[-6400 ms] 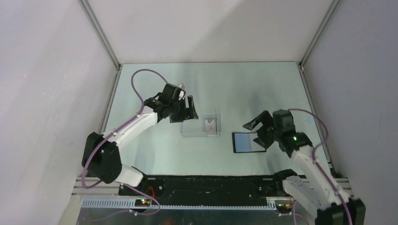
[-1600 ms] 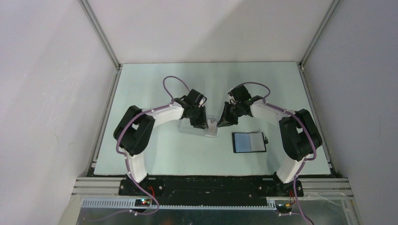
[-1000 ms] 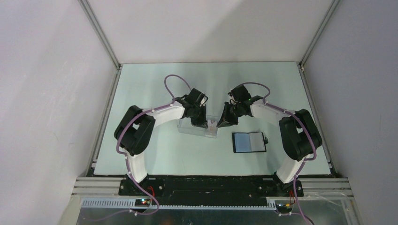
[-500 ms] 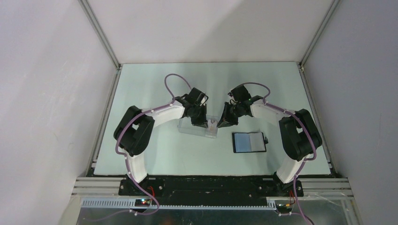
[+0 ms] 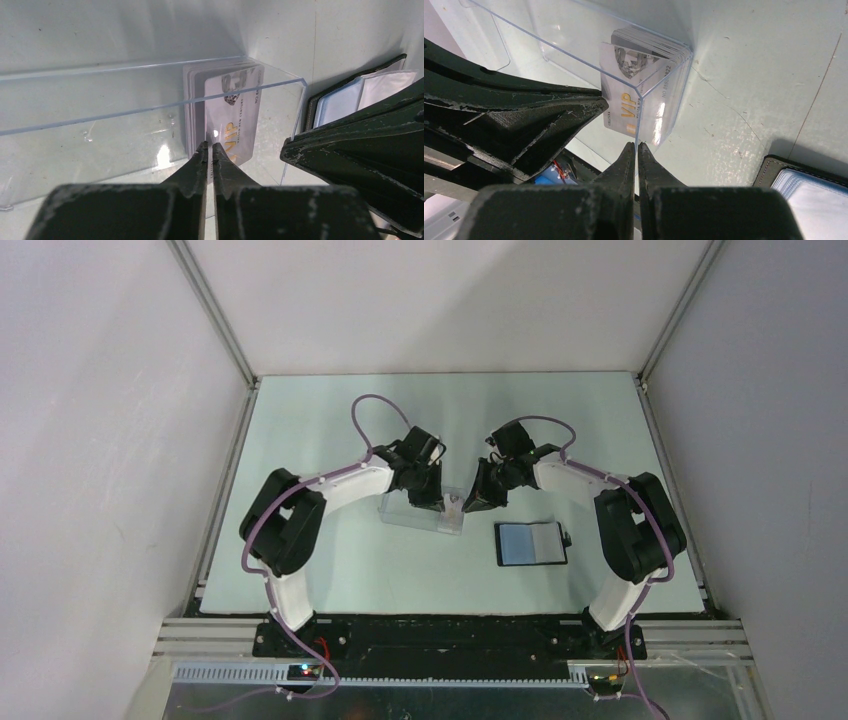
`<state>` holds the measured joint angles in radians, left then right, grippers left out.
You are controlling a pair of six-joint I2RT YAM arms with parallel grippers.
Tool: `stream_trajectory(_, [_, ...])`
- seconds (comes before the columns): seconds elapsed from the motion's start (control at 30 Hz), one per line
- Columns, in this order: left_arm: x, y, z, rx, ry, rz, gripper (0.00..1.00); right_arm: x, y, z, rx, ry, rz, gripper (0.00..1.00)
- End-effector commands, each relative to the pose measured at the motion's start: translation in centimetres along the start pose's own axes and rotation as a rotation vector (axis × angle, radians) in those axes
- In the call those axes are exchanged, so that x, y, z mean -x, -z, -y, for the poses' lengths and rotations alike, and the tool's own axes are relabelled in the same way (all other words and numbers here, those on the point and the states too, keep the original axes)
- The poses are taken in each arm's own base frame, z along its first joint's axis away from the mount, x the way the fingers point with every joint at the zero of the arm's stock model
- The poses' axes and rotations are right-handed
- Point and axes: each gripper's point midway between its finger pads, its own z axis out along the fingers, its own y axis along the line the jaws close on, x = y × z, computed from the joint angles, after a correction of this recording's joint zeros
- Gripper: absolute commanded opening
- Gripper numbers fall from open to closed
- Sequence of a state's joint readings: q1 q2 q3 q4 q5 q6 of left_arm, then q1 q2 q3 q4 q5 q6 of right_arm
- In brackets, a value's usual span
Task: Put the credit cards into the card holder
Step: Pick up the credit card from the storage box.
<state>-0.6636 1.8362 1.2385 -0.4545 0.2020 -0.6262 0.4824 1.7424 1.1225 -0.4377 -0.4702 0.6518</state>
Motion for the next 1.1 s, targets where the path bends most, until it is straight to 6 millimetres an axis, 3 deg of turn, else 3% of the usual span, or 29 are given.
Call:
stream_trajectory(0.0, [0.5,0.3,2.2,-0.041,-0.055,0.013,0.09,0.3,0.2,-2.1,0.065,0.043,-0.008,0.04])
stream_trajectory(0.33, [0.3,-0.1,1.5,0.027,-0.097,0.005,0.1,0.3,0.2,-2.2,0.07,0.043,-0.008,0.04])
stream_trajectory(0.7, [0.5,0.3,3.3,-0.012,-0.148,0.0,0.15,0.3,0.2,-2.1,0.07,0.043,-0.011,0.04])
stream_trajectory(1.07, [1.2,2.8,6.3,-0.118,-0.162,0.022,0.13,0.2,0.1,-2.1,0.069,0.042,-0.014,0.04])
